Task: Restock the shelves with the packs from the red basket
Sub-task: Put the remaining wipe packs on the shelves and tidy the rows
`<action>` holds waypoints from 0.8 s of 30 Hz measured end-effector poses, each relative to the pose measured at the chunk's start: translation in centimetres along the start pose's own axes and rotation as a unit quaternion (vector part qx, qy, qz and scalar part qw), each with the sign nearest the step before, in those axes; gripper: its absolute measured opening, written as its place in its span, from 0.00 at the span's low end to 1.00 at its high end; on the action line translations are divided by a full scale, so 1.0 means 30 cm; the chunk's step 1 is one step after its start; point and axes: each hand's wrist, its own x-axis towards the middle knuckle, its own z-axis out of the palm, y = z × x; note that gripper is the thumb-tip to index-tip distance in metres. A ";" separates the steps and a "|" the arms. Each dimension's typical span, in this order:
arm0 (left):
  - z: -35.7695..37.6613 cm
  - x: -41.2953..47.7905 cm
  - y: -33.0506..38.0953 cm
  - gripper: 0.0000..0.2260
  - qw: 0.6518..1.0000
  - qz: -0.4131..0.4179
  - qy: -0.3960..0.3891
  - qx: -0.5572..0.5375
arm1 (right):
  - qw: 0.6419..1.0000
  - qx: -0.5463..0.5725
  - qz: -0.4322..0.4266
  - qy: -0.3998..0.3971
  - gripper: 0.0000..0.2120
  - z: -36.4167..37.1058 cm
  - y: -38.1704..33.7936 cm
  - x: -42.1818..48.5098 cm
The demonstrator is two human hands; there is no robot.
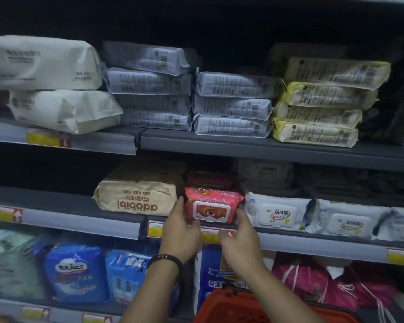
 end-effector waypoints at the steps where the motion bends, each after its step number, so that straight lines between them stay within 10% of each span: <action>1: -0.019 -0.014 0.001 0.24 1.000 -0.013 0.011 -0.010 | 1.000 0.012 0.007 0.026 0.24 0.010 -0.004 -0.020; 7: -0.284 0.023 -0.036 0.14 0.985 -0.102 0.134 -0.042 | 0.994 0.053 0.034 -0.089 0.18 0.118 -0.104 -0.133; 15: -0.521 0.151 -0.279 0.46 0.967 -0.148 0.192 -0.084 | 0.965 0.186 0.112 -0.150 0.21 0.350 -0.233 -0.102; 24: -0.490 0.203 -0.295 0.21 0.958 -0.151 0.146 -0.193 | 0.948 0.247 0.153 -0.130 0.26 0.447 -0.244 -0.044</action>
